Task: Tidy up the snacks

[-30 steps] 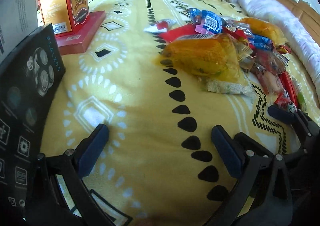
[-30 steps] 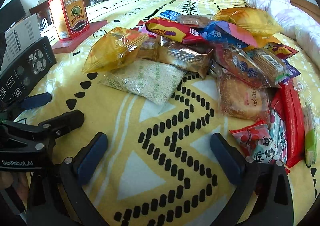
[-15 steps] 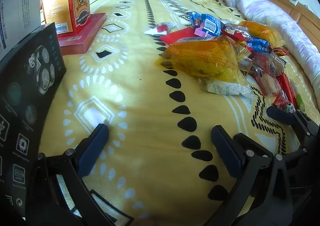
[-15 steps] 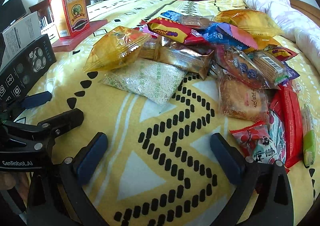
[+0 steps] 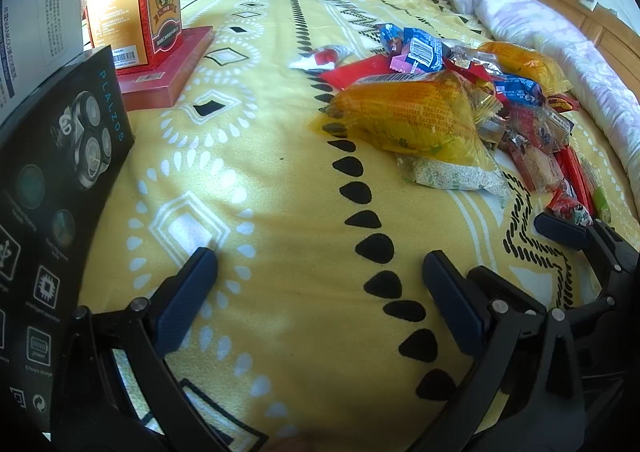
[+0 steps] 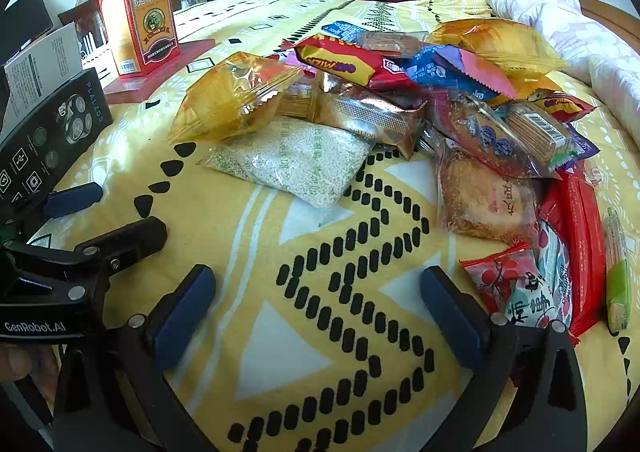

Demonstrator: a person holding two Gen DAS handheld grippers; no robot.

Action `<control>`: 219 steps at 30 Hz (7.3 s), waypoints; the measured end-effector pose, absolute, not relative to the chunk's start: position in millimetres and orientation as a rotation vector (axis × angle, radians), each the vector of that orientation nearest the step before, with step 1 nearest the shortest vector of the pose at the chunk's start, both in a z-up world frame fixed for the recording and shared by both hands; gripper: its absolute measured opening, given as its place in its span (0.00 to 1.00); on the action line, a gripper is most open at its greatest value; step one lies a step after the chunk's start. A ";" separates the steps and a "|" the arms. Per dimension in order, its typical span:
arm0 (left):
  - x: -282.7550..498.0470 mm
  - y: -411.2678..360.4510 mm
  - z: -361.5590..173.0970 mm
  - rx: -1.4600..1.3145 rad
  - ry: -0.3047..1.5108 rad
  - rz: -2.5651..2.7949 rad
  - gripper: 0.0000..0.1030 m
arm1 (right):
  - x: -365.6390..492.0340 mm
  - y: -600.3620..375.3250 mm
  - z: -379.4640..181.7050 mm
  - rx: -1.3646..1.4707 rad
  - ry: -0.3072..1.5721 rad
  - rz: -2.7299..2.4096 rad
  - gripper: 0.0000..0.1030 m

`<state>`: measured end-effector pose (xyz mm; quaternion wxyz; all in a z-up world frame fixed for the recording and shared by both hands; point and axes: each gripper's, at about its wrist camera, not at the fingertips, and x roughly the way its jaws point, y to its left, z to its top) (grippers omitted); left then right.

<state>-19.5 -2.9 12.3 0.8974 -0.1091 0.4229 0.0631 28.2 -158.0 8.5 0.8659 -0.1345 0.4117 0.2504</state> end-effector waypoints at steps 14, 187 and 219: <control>-20.1 -2.8 12.4 -0.215 0.878 0.151 1.00 | 28.2 -158.1 7.9 -0.284 0.861 0.524 1.00; -198.6 187.7 256.6 -0.347 0.450 0.291 0.89 | 21.8 -45.1 200.9 -0.006 0.869 0.874 0.66; -96.7 62.6 179.4 -0.338 0.692 0.029 0.90 | 158.1 -57.3 37.6 -0.490 1.284 0.912 0.65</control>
